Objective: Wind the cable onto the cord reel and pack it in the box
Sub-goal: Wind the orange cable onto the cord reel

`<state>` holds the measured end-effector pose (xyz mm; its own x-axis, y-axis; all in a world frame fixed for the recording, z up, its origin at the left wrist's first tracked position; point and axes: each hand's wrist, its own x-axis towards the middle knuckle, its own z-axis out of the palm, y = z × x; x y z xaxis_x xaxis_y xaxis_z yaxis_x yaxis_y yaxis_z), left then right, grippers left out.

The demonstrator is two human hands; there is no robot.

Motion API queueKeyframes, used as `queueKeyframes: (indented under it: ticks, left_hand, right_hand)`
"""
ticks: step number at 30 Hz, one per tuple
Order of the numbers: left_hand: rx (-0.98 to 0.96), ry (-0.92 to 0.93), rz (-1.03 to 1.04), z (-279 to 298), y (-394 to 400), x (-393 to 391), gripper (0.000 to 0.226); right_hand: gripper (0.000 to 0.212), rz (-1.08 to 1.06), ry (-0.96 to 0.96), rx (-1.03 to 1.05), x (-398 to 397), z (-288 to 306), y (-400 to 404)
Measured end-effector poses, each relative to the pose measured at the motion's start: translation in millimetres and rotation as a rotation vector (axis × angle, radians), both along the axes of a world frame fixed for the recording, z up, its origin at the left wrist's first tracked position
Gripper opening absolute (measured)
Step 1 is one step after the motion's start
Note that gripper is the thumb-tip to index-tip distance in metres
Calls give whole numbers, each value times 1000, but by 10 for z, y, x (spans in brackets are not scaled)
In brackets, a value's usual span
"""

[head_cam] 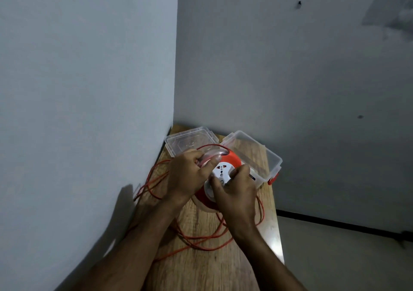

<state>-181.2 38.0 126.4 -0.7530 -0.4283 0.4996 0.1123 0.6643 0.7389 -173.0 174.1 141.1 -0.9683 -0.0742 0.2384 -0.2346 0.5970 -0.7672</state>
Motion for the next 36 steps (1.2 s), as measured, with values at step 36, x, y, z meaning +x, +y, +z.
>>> queueKeyframes:
  ticks: [36]
  left_hand:
    - [195, -164, -193, 33, -210, -59, 52]
  right_hand:
    - [71, 602, 560, 744, -246, 113, 410]
